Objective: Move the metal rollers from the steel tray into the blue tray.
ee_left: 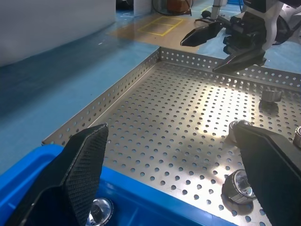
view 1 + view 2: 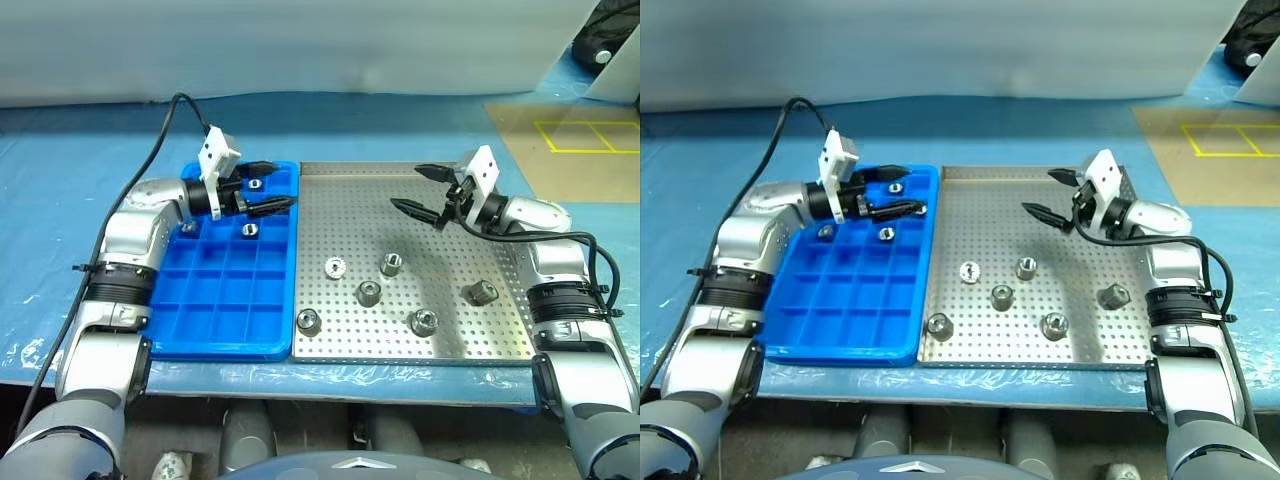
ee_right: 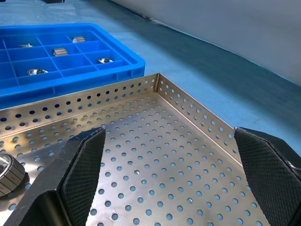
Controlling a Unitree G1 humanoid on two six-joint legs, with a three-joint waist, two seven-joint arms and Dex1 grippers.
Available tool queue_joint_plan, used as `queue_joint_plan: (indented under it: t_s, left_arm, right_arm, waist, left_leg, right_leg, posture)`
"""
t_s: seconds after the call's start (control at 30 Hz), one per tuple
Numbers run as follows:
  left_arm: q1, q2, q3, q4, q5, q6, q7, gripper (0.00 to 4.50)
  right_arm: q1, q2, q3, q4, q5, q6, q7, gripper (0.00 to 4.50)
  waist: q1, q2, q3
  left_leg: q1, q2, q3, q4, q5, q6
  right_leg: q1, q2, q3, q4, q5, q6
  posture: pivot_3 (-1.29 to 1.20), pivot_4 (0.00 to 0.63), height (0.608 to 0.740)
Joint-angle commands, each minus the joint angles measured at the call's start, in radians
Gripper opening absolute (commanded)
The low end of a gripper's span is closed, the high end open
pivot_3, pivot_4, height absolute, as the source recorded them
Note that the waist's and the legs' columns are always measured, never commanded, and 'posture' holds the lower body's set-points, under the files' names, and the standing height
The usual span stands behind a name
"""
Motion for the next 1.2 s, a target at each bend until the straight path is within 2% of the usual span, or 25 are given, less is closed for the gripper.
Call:
queue_joint_plan:
  t_s: [0.03,0.53,0.77,0.97,1.07,1.2]
  left_arm:
    - [0.038,0.008,0.035,-0.095,-0.038,0.034,0.026,4.47]
    - [0.117,0.034,0.052,-0.164,-0.052,0.061,0.061,4.47]
    - [0.025,0.015,0.04,-0.098,-0.049,0.077,0.056,4.47]
    - [-0.225,-0.013,-0.097,0.194,0.074,-0.048,-0.103,4.47]
    - [-0.369,-0.047,-0.164,0.388,0.14,-0.112,-0.213,4.47]
    - [-0.475,-0.087,-0.234,0.567,0.216,-0.186,-0.348,4.47]
  right_arm:
    - [-0.018,0.004,-0.009,-0.029,0.021,-0.014,0.009,4.5]
    - [-0.014,-0.001,-0.01,-0.027,0.017,-0.001,0.029,4.5]
    - [-0.01,-0.005,-0.012,-0.038,0.017,0.002,0.026,4.5]
    - [-0.001,-0.007,-0.021,-0.047,0.019,0.0,0.011,4.5]
    - [0.045,0.006,-0.031,-0.092,0.028,0.008,-0.019,4.5]
    - [0.131,0.014,-0.045,-0.186,0.045,0.034,-0.063,4.5]
  waist:
    - [0.001,0.0,0.0]
    - [0.002,0.0,0.0]
    - [0.003,0.0,0.0]
    - [0.003,0.0,0.0]
    - [0.001,0.0,0.0]
    - [-0.003,0.0,0.0]
  left_leg:
    - [0.0,0.0,0.0,0.0,0.0,0.0]
    - [0.0,0.0,0.0,0.0,0.0,0.0]
    - [0.0,0.0,0.0,0.0,0.0,0.0]
    - [0.001,-0.001,0.0,0.001,0.0,0.0]
    - [0.001,-0.001,0.0,0.001,0.0,0.0]
    - [0.001,-0.002,0.0,0.0,0.002,0.004]
  right_leg:
    - [0.0,0.0,0.0,0.0,0.0,0.0]
    - [0.0,0.0,0.0,0.0,0.0,0.0]
    - [0.0,0.0,0.0,0.0,0.0,0.0]
    - [0.001,-0.001,0.0,0.0,0.0,0.0]
    - [0.001,0.0,0.001,0.0,0.0,0.0]
    - [0.001,0.0,0.001,0.0,0.001,0.001]
  posture:
    - [0.03,0.15,0.74]
    - [0.05,0.15,0.74]
    - [0.02,0.15,0.74]
    - [-0.01,0.15,0.74]
    - [-0.05,0.15,0.74]
    - [-0.11,0.15,0.74]
